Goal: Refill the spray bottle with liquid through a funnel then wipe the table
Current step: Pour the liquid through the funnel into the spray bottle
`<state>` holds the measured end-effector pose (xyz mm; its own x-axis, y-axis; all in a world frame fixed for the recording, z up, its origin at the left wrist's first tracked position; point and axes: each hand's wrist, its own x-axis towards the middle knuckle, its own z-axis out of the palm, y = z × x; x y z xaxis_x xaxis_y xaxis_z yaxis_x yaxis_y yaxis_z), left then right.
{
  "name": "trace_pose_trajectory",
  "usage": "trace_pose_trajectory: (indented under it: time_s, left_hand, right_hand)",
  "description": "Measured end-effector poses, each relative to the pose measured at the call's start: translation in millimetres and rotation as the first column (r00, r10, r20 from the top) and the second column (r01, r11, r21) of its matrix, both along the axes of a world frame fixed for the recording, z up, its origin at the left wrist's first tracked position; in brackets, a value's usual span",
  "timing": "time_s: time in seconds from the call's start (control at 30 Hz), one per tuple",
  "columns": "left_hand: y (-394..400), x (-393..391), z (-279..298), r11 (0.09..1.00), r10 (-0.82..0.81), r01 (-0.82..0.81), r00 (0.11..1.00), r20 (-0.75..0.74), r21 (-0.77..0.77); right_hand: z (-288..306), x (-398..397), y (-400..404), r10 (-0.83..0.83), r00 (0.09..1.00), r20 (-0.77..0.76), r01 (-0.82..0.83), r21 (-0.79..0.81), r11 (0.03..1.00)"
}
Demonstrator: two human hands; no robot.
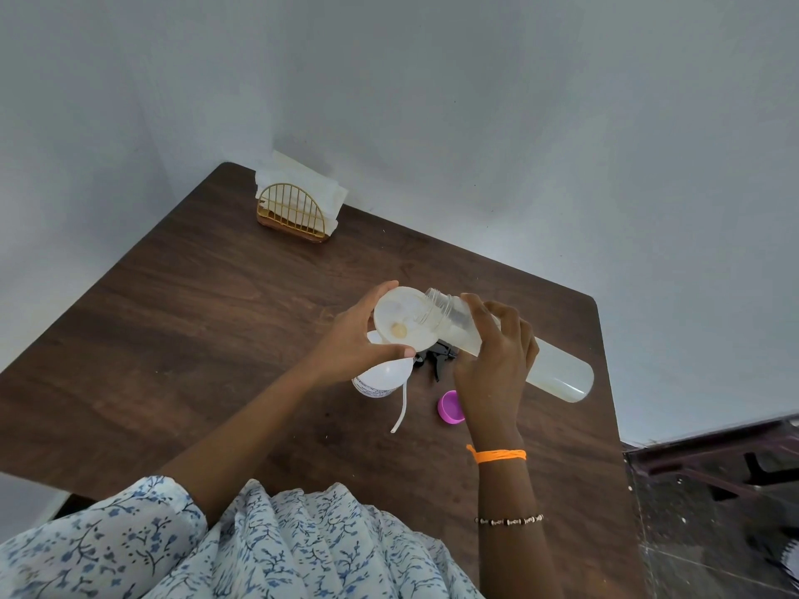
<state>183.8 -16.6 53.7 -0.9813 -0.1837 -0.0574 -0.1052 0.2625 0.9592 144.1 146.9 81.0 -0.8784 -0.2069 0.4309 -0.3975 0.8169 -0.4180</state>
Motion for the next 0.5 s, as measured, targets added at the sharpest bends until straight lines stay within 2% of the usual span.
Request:
trace_pose_trajectory:
  time_s: [0.5]
  left_hand:
    - [-0.7,-0.4,-1.7,1.000,0.000,0.000,1.000,0.001,0.002]
  right_hand:
    - [-0.4,-0.7,1.5,-0.004,1.000,-0.027,0.004,0.024,1.000]
